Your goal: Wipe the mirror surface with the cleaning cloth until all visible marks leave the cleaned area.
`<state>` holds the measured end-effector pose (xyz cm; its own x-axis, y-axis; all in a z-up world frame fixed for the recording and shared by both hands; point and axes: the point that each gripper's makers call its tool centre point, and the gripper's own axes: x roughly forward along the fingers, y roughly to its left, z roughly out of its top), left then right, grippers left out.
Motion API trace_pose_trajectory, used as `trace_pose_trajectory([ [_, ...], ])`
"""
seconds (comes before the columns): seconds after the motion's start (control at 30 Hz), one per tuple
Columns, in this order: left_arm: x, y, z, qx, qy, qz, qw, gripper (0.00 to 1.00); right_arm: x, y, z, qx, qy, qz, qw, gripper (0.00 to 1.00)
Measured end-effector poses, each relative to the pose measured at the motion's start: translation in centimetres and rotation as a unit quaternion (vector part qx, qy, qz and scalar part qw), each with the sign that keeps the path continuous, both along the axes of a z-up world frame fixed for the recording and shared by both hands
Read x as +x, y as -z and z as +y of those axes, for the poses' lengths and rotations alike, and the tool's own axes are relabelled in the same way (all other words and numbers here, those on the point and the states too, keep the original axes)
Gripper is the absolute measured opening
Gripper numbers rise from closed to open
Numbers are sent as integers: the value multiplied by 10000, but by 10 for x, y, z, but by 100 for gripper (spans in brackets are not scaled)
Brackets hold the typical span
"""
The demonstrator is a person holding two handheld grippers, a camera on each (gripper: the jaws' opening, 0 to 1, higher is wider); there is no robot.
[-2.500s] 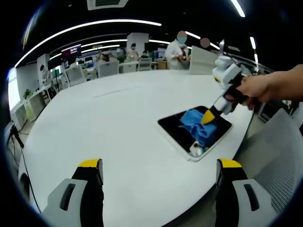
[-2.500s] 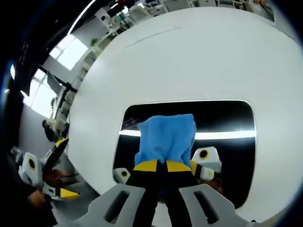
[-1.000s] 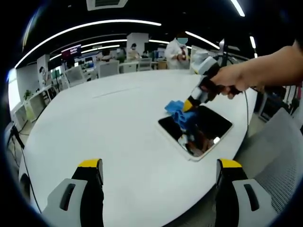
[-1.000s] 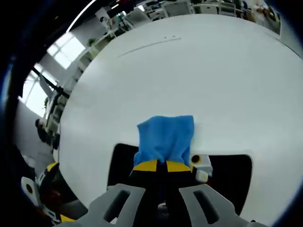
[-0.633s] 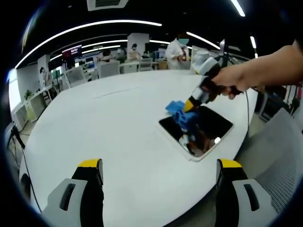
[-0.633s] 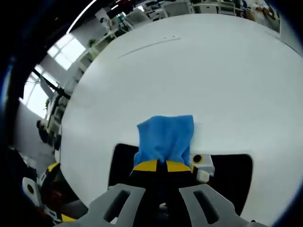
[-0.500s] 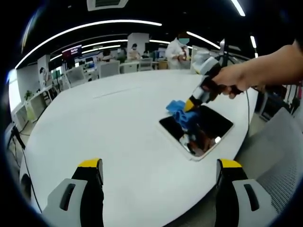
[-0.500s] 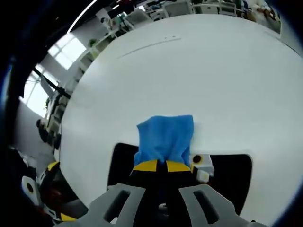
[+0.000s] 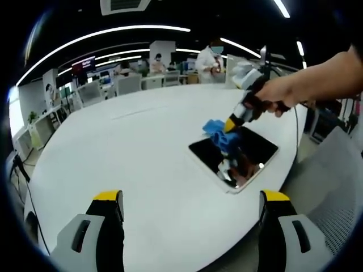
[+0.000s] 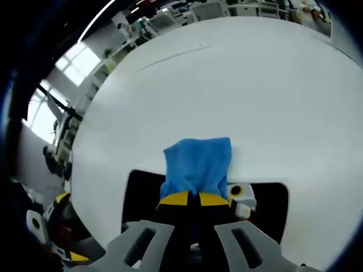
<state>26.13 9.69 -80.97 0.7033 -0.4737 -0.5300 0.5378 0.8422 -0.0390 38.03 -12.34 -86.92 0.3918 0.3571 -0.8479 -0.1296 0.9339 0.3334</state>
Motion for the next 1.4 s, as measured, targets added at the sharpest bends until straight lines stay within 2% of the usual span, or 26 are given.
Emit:
trace_pose_trajectory([
  [0.2,-2,2,-1,78,45,32,10000,100,0,-1,-11,-58,44,4,10000,0],
  [0.37,-2,1,4,71,-95,42,9999,100,2,1,-18,-96,46,3,9999,0],
  [1.0,-3,3,0,4,-28,65,10000,100,4,3,-23,-125,226,171,9995,0],
  [1.4,-1,3,0,25,12,44,10000,100,-1,1,-22,-63,313,82,9995,0],
])
